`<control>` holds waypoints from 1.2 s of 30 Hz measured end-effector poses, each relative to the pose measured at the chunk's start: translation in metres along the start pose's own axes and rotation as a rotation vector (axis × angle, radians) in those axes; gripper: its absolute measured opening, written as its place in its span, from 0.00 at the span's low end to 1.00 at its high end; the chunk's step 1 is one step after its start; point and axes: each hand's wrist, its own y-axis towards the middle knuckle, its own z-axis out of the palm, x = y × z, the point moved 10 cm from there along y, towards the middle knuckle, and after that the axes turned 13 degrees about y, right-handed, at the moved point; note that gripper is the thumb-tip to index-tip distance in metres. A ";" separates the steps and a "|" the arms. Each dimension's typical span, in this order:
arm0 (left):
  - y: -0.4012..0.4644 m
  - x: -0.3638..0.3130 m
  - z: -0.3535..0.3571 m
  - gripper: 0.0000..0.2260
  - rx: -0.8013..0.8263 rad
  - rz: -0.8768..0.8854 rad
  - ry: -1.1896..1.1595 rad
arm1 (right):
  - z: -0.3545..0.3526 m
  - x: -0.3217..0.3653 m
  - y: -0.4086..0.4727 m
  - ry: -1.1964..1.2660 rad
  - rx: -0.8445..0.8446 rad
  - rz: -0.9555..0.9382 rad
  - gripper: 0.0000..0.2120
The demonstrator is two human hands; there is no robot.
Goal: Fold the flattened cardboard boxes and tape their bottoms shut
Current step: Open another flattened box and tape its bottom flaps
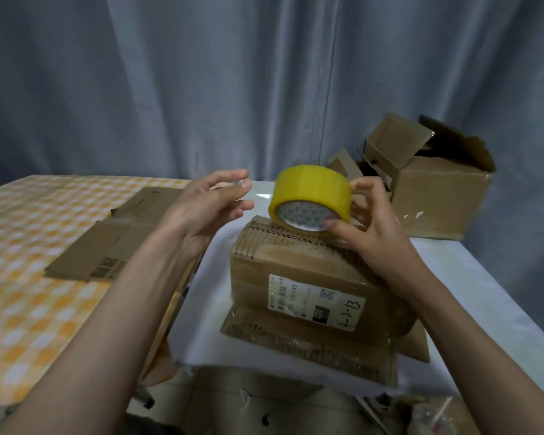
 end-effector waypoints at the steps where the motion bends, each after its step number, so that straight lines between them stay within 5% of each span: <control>1: 0.000 0.002 0.001 0.11 0.012 -0.015 -0.004 | -0.002 0.003 -0.001 0.044 -0.022 -0.012 0.21; 7: -0.001 0.005 0.002 0.06 -0.025 0.001 0.240 | -0.002 0.010 -0.004 0.050 -0.020 -0.036 0.18; 12: 0.003 0.017 -0.002 0.07 -0.045 -0.048 0.252 | 0.011 -0.001 -0.004 -0.070 0.117 0.020 0.28; 19: 0.007 0.026 -0.012 0.08 -0.010 -0.077 0.254 | 0.021 -0.020 -0.005 -0.094 0.234 0.169 0.24; 36: 0.018 0.052 -0.025 0.06 0.030 -0.183 0.187 | 0.037 -0.007 0.000 -0.063 0.305 0.081 0.26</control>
